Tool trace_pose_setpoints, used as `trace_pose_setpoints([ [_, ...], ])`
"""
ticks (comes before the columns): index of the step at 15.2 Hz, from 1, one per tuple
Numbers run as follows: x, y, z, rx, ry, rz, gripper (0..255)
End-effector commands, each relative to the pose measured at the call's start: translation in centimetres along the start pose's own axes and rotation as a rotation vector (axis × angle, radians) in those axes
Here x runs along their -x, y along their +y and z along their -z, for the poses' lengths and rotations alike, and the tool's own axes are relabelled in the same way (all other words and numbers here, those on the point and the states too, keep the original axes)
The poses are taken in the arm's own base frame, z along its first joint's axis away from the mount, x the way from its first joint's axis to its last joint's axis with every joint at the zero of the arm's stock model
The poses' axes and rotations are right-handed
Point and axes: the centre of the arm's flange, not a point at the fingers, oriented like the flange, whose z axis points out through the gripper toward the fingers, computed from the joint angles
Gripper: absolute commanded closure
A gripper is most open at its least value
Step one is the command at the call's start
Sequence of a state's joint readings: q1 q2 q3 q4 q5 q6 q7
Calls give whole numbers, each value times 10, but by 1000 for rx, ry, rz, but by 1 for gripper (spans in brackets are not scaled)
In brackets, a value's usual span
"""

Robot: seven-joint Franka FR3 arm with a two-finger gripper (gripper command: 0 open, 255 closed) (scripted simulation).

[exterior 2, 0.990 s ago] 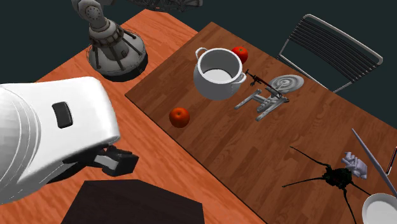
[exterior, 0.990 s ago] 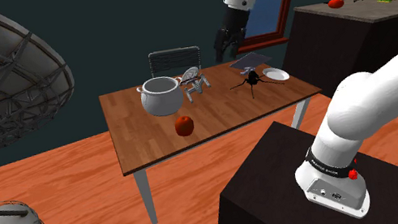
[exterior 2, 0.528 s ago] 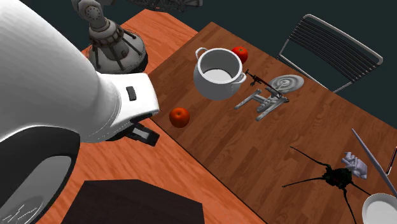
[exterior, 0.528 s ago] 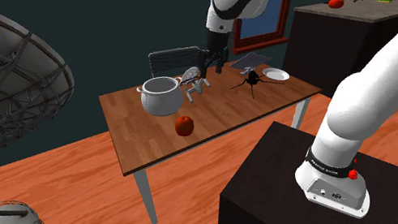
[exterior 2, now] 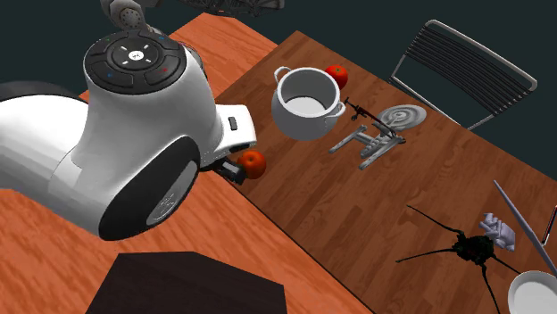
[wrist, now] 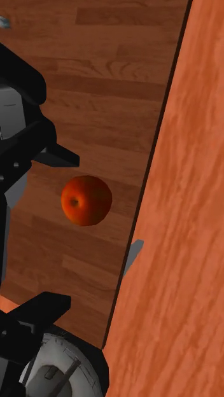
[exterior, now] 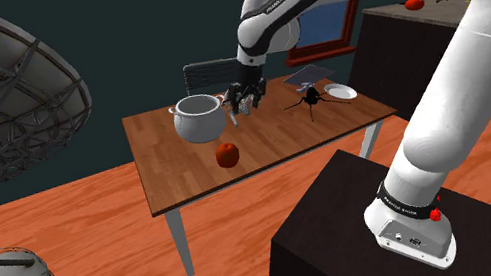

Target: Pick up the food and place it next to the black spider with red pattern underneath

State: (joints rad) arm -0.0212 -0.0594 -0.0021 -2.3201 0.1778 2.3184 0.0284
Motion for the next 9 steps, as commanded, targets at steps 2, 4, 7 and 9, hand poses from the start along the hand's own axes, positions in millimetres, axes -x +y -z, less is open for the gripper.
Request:
trace_pose_setpoints([
  [2, -23, 2, -34, 6, -10, -31, 0],
  [4, -38, 3, -56, 9, -17, -51, 0],
  [7, -60, 7, -90, 14, -27, -81, 0],
  [9, -75, 9, -112, 18, -34, -102, 0],
])
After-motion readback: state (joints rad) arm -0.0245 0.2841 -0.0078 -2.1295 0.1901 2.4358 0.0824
